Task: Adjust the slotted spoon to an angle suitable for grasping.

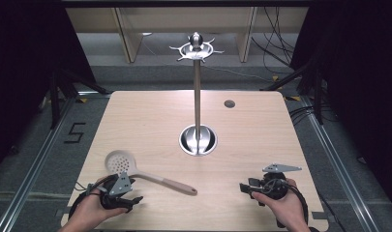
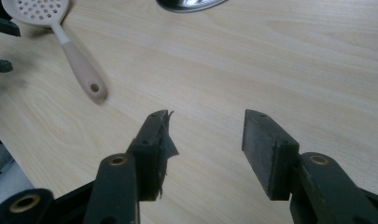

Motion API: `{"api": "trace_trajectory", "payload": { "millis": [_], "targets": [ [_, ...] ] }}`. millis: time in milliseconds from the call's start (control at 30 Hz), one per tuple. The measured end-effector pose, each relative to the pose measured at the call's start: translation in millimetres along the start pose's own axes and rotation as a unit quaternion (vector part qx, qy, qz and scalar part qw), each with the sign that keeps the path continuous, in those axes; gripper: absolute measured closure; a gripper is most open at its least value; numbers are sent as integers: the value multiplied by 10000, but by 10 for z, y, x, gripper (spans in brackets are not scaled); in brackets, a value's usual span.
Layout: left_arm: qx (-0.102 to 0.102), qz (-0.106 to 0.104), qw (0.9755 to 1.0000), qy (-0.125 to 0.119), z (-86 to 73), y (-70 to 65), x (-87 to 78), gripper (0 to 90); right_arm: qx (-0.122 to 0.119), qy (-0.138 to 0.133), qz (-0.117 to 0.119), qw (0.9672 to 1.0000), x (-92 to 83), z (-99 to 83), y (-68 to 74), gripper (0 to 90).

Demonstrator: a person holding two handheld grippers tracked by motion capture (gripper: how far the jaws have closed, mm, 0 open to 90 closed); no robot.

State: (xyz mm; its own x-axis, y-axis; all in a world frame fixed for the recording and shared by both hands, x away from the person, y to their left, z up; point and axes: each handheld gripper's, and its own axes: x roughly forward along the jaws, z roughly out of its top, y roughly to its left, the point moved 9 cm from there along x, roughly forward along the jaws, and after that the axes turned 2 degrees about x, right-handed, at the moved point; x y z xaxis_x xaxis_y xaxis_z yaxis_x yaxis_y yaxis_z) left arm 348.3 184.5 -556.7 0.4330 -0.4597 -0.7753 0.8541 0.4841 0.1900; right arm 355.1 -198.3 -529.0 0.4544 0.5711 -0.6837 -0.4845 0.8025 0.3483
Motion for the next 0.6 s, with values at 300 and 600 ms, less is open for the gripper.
{"api": "trace_trajectory", "payload": {
  "millis": [300, 600],
  "targets": [
    [270, -11, 9996, -1, 110, -29, 47, 370, 171, -89, 42, 9998, -36, -16, -19, 517],
    [1064, -239, 9924, 568, 264, 87, 111, 400, 23, -97, -89, 9999, -16, 12, -28, 513]
  ]
}}
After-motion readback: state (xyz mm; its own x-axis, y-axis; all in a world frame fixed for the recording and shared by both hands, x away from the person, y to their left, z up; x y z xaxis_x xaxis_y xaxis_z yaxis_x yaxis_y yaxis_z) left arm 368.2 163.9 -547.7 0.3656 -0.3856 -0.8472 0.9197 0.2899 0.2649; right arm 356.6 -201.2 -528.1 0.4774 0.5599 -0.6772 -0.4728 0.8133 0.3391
